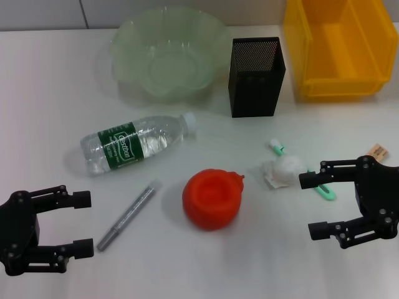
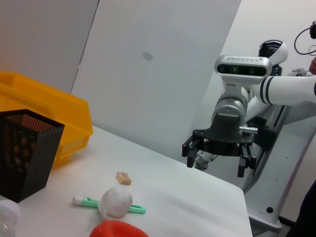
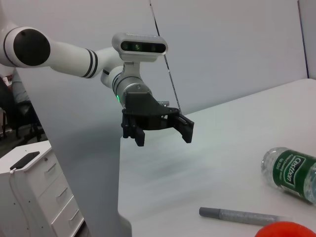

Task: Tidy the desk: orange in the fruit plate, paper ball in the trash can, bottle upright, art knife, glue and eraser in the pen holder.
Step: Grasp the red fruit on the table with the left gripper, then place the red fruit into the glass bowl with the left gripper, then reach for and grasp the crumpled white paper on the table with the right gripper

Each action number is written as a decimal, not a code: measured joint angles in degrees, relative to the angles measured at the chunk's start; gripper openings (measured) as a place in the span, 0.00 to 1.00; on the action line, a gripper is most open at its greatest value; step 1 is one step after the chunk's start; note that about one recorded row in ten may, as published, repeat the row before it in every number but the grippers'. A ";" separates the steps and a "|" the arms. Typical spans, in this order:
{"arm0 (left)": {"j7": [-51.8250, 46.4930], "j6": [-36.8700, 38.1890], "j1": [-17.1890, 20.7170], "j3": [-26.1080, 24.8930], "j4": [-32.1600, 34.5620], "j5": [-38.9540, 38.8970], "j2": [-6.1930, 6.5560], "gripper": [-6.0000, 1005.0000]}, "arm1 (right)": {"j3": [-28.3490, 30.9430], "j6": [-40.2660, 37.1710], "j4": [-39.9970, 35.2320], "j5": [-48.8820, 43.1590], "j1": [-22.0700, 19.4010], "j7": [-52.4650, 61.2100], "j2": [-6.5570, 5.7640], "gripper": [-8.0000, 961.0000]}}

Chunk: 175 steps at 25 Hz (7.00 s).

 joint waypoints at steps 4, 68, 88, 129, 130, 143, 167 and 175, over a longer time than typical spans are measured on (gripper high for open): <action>0.01 -0.12 -0.15 -0.25 0.04 0.40 -0.09 0.83 | -0.07 0.09 0.11 0.00 0.07 -0.02 0.11 0.87; -2.22 -38.03 -17.45 14.83 -12.82 -0.82 -9.13 0.73 | -4.80 0.45 -16.99 -14.77 7.07 20.06 -1.44 0.87; -3.14 -37.76 -16.26 16.97 -12.27 -4.23 -8.87 0.27 | -5.46 3.36 -16.66 -14.75 6.45 20.32 -0.81 0.87; -13.55 -47.77 -16.59 16.87 8.10 -19.55 -8.84 0.06 | -4.67 7.21 -2.69 -1.23 -4.58 9.43 0.26 0.87; -13.83 -50.22 -17.32 16.92 7.74 -19.56 -8.91 0.06 | -4.67 7.21 -2.49 -1.12 -4.61 9.29 0.26 0.87; -13.69 -70.12 -24.87 19.12 3.30 -21.14 -9.14 0.06 | -4.78 7.43 -0.05 -0.64 -3.39 7.68 0.26 0.87; -11.43 -50.83 -16.87 24.09 6.41 -26.15 -7.88 0.69 | -5.42 8.89 -7.55 0.25 -1.98 14.95 0.43 0.87; -9.54 -27.87 -4.82 19.81 8.33 -25.16 -6.41 0.85 | -12.85 6.58 -26.14 -2.24 1.09 34.79 0.52 0.87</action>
